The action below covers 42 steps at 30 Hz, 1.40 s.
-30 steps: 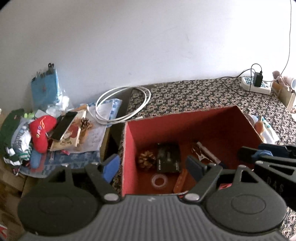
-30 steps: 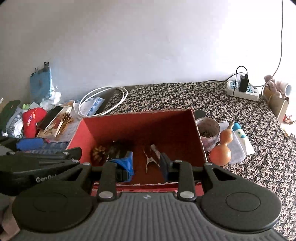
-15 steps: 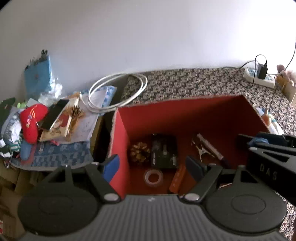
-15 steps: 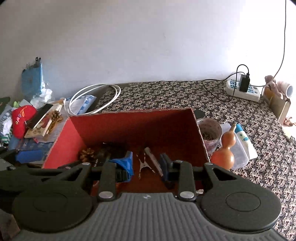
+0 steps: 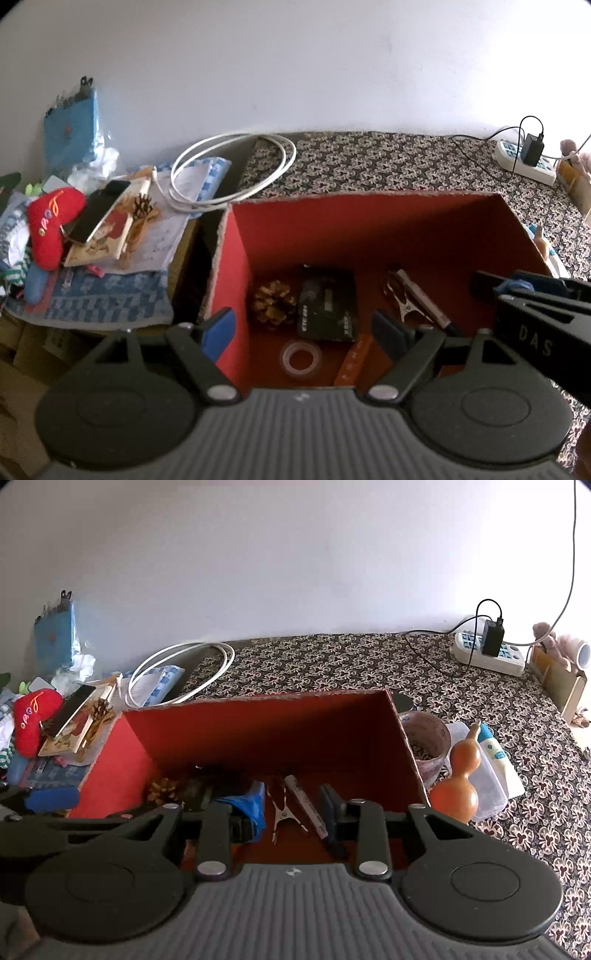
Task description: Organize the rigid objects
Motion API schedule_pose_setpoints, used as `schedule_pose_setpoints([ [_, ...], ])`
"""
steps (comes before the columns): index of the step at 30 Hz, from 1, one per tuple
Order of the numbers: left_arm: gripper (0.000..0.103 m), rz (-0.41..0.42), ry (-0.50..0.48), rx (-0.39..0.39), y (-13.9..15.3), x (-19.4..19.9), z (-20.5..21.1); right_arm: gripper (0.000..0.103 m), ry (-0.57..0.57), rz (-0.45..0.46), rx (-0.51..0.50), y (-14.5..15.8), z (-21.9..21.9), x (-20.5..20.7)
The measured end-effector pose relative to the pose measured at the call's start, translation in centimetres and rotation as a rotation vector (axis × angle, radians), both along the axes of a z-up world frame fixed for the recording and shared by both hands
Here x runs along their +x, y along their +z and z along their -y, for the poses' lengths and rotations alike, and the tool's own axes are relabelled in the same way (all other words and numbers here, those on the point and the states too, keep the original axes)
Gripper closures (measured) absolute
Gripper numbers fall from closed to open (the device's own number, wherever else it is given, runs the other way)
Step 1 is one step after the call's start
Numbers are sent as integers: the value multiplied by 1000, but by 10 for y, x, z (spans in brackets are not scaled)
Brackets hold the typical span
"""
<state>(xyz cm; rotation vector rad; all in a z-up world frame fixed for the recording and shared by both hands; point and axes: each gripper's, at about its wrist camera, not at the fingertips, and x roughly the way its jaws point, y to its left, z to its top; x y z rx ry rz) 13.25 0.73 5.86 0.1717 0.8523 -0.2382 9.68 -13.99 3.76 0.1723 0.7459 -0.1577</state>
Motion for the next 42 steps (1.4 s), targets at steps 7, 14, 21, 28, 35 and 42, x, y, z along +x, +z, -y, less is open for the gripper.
schedule_pose_setpoints([
  [7,18,19,-10,1,-1,3,4,87,-1,-5,-10,-3,3,8],
  [14,18,16,-4,-12,-6,7,3,87,-2,-14,-32,-6,4,14],
  [21,18,-13,7,-18,-13,13,3,86,0,-30,-32,-10,6,19],
  [28,18,-25,7,-7,-16,12,6,86,4,-49,-23,-13,9,20],
  [35,18,-18,14,2,-15,11,7,86,10,-53,-21,-14,9,20],
  [42,18,-22,37,7,-16,11,5,86,7,-53,-21,-14,9,18],
])
